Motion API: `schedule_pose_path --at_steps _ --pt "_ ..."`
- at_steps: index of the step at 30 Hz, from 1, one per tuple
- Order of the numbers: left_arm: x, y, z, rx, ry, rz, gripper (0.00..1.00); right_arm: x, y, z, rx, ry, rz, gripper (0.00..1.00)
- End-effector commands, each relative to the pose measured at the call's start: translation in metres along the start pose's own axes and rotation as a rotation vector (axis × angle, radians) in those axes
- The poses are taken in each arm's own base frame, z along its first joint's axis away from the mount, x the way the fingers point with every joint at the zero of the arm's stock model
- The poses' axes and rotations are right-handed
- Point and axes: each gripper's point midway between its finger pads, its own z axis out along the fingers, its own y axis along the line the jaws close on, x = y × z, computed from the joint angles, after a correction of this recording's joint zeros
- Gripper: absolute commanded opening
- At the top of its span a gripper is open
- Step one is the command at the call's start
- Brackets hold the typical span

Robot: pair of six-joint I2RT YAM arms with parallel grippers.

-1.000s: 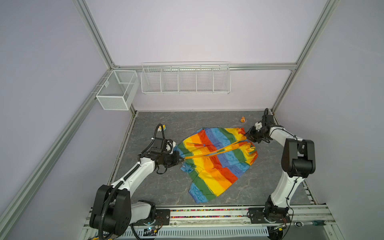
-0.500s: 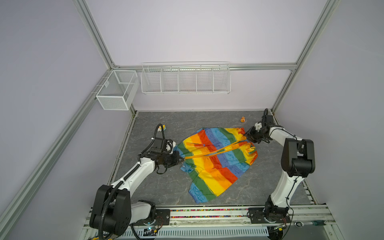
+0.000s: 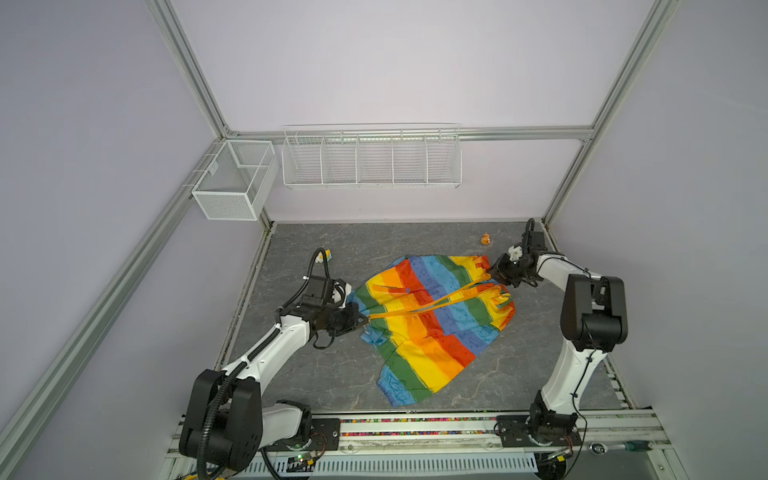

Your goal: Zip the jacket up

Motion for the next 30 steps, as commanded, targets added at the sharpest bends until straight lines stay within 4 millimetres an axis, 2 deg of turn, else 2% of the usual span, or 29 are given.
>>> schedule_pose_path --at_steps 1,8,15,20,30 --pt "0.003 0.003 0.001 0.000 0.007 0.000 0.00 0.005 0.002 0.006 -0.022 0.017 0.006 0.25" --pt "0.003 0.003 0.001 0.000 0.006 0.001 0.00 0.004 0.012 0.002 -0.063 0.014 0.018 0.13" --pt "0.003 0.003 0.001 0.000 0.006 0.000 0.00 0.003 0.021 -0.004 -0.094 0.010 0.017 0.08" --pt "0.004 0.003 0.002 0.002 0.007 0.000 0.00 0.003 0.021 -0.005 -0.094 0.011 0.017 0.16" --pt "0.003 0.003 0.002 0.004 0.007 0.000 0.00 0.011 0.012 0.014 -0.098 0.046 0.038 0.27"
